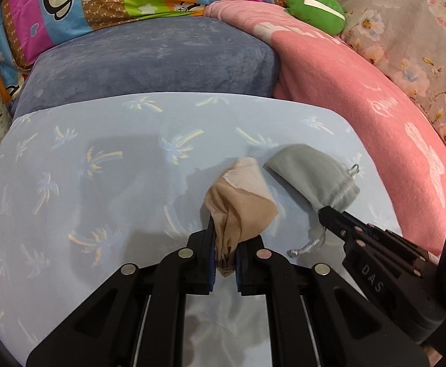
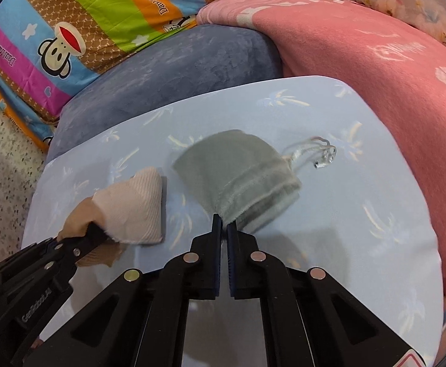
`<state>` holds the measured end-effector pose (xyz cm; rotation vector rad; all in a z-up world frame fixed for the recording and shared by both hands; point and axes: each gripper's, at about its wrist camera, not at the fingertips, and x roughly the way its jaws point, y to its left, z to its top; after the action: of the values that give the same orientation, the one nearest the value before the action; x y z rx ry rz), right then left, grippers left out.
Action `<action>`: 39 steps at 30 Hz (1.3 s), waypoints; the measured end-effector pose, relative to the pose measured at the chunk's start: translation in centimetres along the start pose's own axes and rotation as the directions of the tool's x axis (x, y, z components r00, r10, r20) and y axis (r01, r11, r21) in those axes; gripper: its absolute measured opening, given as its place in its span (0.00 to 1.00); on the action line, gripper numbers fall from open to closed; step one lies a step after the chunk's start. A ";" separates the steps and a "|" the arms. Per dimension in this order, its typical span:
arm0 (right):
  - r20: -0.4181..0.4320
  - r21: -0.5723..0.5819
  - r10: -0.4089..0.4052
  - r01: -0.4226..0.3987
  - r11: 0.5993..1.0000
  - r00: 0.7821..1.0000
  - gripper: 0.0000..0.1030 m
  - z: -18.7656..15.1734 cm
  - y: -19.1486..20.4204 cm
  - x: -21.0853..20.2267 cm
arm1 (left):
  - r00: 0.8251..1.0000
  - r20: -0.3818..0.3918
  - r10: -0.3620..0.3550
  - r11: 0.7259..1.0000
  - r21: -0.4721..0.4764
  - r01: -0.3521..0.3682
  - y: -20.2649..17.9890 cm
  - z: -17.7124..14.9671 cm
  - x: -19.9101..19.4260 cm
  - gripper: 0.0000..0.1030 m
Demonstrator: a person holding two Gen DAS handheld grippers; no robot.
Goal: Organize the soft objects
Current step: 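Carry the beige stocking and grey pouch over the white trash bin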
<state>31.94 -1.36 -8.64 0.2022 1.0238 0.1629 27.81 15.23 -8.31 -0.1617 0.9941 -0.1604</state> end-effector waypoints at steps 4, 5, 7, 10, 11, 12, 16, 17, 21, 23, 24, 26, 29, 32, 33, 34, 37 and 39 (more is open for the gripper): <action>0.029 0.035 0.019 -0.020 0.999 0.999 0.04 -1.9 -0.7 -3.7 | 1.000 0.010 -0.023 1.000 0.018 0.023 -2.0 -1.2 -1.8 0.09; 0.039 0.041 0.020 -0.022 0.999 0.999 0.04 -2.4 -0.9 -4.8 | 0.999 0.011 -0.031 0.999 0.026 0.031 -2.5 -1.6 -2.2 0.09; 0.059 0.057 0.020 -0.023 0.998 0.998 0.04 -3.3 -1.4 -6.7 | 0.999 0.012 -0.041 0.998 0.038 0.041 -3.5 -2.3 -2.9 0.09; 0.091 0.085 0.015 -0.022 0.996 0.996 0.04 -4.6 -2.4 -9.7 | 0.998 0.014 -0.058 0.996 0.063 0.057 -5.2 -3.5 -4.0 0.09; 0.098 0.095 0.012 -0.021 0.995 0.995 0.04 -5.0 -2.8 -10.5 | 0.998 0.016 -0.063 0.995 0.072 0.061 -5.7 -3.9 -4.4 0.09; 0.103 0.103 0.008 -0.019 0.994 0.995 0.04 -5.4 -3.3 -11.3 | 0.998 0.018 -0.068 0.994 0.084 0.066 -6.4 -4.2 -4.8 0.09; 0.128 0.132 -0.009 -0.008 0.991 0.992 0.04 -7.2 -5.1 -14.2 | 0.995 0.027 -0.093 0.988 0.125 0.089 -8.9 -5.6 -6.3 0.09; 0.132 0.138 -0.012 -0.006 0.990 0.991 0.04 -7.5 -5.5 -14.8 | 0.995 0.029 -0.099 0.987 0.133 0.094 -9.4 -5.9 -6.7 0.09; 0.159 0.159 -0.030 0.004 0.987 0.987 0.04 -9.1 -7.2 -17.5 | 0.992 0.037 -0.123 0.978 0.174 0.114 -11.9 -7.1 -8.0 0.09; 0.172 0.166 -0.037 0.008 0.986 0.984 0.04 -9.6 -7.7 -18.6 | 0.990 0.041 -0.134 0.974 0.192 0.124 -13.0 -7.7 -8.6 0.09; 0.179 0.170 -0.041 0.010 0.985 0.983 0.04 -10.0 -8.0 -19.3 | 0.989 0.042 -0.140 0.971 0.201 0.128 -13.6 -8.0 -8.9 0.09; 0.191 0.177 -0.051 0.016 0.984 0.980 0.04 -10.5 -8.7 -20.3 | 0.987 0.046 -0.151 0.965 0.221 0.138 -14.7 -8.5 -9.5 0.09; 0.208 0.195 -0.064 0.023 0.980 0.976 0.04 -11.5 -10.0 -21.9 | 0.985 0.050 -0.166 0.959 0.243 0.149 -16.3 -9.1 -10.2 0.09; 0.217 0.216 -0.075 0.027 0.976 0.973 0.04 -12.6 -11.3 -23.1 | 0.983 0.054 -0.176 0.950 0.269 0.156 -17.6 -9.8 -10.8 0.09; 0.220 0.222 -0.080 0.030 0.975 0.972 0.04 -12.9 -11.8 -23.5 | 0.982 0.054 -0.181 0.947 0.278 0.159 -18.1 -10.1 -10.9 0.09; 0.223 0.231 -0.085 0.032 0.972 0.971 0.04 -13.2 -12.2 -23.8 | 0.982 0.054 -0.183 0.945 0.286 0.161 -18.6 -10.3 -11.1 0.09; 0.233 0.255 -0.100 0.038 0.966 0.967 0.04 -14.2 -13.6 -24.8 | 0.979 0.051 -0.195 0.937 0.305 0.171 -19.9 -10.8 -11.3 0.09; 0.238 0.270 -0.111 0.044 0.962 0.965 0.04 -14.8 -14.7 -25.4 | 0.978 0.049 -0.202 0.931 0.318 0.177 -20.7 -11.1 -11.5 0.09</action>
<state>6.80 -20.07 1.42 0.4128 0.7962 -0.0717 11.05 -3.27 -0.56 0.0272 0.8586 -0.4828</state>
